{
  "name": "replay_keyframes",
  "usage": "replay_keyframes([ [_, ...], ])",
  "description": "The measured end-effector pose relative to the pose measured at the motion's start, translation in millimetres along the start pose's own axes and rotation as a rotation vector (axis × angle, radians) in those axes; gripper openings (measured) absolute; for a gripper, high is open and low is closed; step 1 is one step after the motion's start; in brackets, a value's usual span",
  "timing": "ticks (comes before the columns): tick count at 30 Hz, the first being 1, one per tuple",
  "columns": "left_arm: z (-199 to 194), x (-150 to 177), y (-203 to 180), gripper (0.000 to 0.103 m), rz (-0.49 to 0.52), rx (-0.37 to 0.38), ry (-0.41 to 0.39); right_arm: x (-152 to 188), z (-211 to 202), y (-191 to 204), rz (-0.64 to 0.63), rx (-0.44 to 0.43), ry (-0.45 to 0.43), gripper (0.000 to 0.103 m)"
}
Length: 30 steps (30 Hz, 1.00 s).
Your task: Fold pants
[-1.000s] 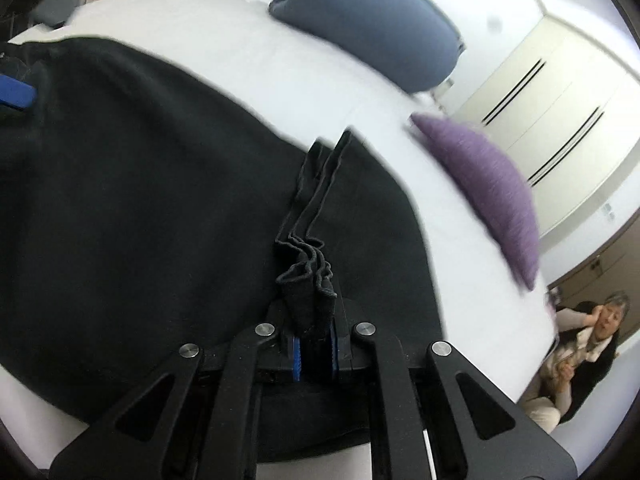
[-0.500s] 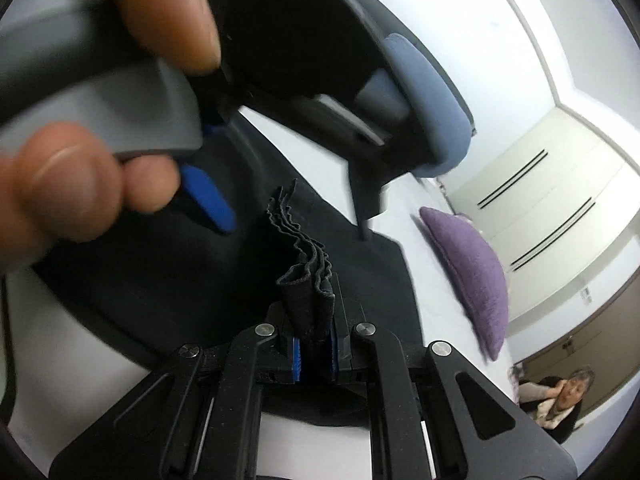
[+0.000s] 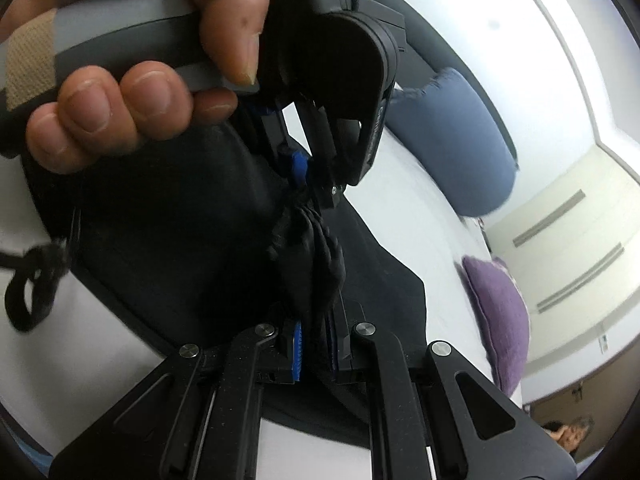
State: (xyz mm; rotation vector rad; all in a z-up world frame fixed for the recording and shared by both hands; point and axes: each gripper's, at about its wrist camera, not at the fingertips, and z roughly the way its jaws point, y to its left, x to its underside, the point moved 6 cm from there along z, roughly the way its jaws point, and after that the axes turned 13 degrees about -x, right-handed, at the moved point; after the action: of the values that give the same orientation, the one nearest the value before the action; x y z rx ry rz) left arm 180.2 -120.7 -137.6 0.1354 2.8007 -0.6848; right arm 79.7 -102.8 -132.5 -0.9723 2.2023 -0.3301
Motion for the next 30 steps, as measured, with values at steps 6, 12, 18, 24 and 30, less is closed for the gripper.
replay_keyframes([
  [6,2.4,14.3,33.7,0.008,-0.033,-0.039,0.002,-21.9,16.5,37.5,-0.039,-0.072,0.023,0.009],
  [12,6.1,22.4,42.1,0.014,-0.025,-0.085,-0.006,-21.0,31.0,48.4,-0.027,-0.118,0.047,0.009],
  [18,2.4,35.3,52.0,0.017,-0.058,-0.106,-0.012,-7.0,37.1,34.3,0.045,-0.157,0.023,0.010],
  [24,-49.3,34.0,28.3,0.080,0.107,-0.464,-0.242,-1.1,5.6,17.7,0.265,-0.361,-0.034,0.065],
  [30,-21.8,55.7,-8.5,0.068,0.235,-0.415,-0.189,45.7,9.2,-114.2,0.772,-0.818,-0.111,0.067],
])
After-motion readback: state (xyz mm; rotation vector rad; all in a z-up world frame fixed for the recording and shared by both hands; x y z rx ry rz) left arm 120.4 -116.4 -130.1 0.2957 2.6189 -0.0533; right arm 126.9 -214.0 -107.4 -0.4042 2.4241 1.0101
